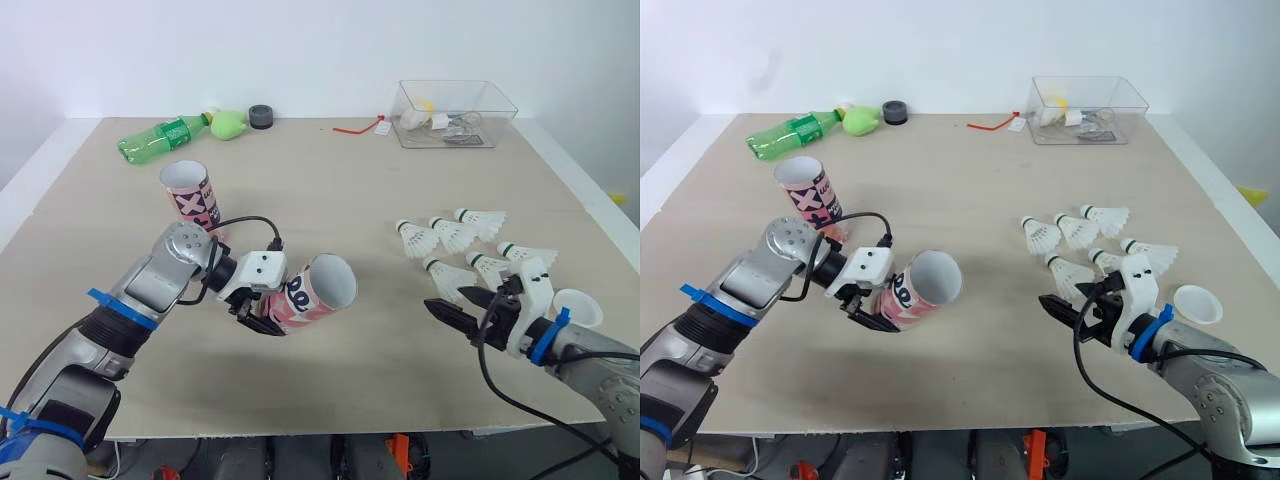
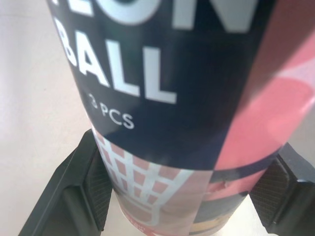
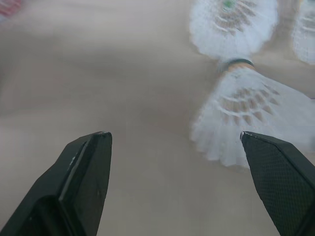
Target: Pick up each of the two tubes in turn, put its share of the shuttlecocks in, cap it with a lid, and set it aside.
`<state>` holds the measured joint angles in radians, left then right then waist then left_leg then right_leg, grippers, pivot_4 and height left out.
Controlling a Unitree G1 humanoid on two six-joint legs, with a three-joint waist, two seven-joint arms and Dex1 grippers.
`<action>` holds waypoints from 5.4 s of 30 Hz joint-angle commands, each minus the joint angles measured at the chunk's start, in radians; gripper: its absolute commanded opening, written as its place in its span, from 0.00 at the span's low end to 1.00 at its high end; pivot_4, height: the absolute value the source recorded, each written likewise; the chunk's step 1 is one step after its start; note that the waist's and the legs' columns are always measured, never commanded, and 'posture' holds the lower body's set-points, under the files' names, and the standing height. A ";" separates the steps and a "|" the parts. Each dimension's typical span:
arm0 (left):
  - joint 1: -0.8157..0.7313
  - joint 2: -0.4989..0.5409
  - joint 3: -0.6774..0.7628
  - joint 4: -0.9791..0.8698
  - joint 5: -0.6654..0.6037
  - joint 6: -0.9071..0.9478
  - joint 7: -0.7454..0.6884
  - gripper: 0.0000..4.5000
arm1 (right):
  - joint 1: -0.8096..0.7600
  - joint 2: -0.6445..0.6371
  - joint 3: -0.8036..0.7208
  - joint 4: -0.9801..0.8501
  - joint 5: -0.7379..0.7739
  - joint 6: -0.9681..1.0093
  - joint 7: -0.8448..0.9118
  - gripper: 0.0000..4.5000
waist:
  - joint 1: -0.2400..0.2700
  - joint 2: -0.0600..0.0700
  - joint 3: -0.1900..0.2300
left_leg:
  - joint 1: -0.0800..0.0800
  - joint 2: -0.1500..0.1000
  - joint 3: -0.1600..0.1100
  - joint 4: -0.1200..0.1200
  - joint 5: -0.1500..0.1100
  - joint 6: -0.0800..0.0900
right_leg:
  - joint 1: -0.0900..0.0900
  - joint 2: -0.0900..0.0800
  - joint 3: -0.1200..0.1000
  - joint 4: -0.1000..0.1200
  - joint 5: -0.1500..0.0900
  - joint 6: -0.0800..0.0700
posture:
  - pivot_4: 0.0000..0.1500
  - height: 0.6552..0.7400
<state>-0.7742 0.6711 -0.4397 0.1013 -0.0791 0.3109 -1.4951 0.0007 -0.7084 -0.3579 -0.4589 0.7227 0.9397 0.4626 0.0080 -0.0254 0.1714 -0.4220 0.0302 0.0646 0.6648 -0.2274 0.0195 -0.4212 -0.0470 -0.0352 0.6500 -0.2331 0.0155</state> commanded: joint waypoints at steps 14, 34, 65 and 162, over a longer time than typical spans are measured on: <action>-0.055 -0.071 -0.014 0.095 0.082 0.079 0.074 0.69 | -0.101 0.055 0.046 -0.012 -0.082 -0.033 -0.082 1.00 | 0.003 0.001 -0.001 | -0.001 -0.002 -0.001 0.007 0.001 0.003 | 0.002 0.000 0.003 0.001 0.004 0.005 | 1.00 1.00; -0.099 -0.126 -0.003 0.147 0.119 0.040 0.095 0.69 | -0.131 0.087 0.075 0.056 -0.162 -0.029 -0.106 0.01 | 0.003 0.001 -0.001 | -0.002 -0.005 0.002 0.008 0.004 0.007 | 0.002 -0.003 0.005 0.000 0.010 0.007 | 1.00 1.00; -0.272 -0.219 -0.002 0.453 0.155 -0.033 0.036 0.69 | -0.774 -0.317 0.511 0.238 -0.465 -0.739 0.763 0.01 | 0.002 0.004 -0.001 | -0.015 -0.007 0.003 0.010 0.007 0.013 | -0.012 -0.004 0.008 -0.001 0.018 0.004 | 1.00 1.00; -0.129 -0.210 0.041 0.293 0.085 0.064 0.098 0.69 | -0.590 -0.176 0.255 0.318 -0.373 -1.108 0.762 0.00 | -0.001 0.008 -0.004 | -0.007 -0.013 0.015 0.011 0.014 0.017 | -0.013 -0.002 0.031 0.008 0.019 0.012 | 1.00 1.00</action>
<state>-0.8897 0.4663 -0.3943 0.3847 0.0005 0.3861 -1.4051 -0.5595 -0.8715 -0.1095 -0.0807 0.3204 -0.1402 1.1911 0.0070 -0.0179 0.1675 -0.4294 0.0176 0.0800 0.6758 -0.2131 0.0370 -0.4344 -0.0490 -0.0042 0.6583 -0.2134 0.0271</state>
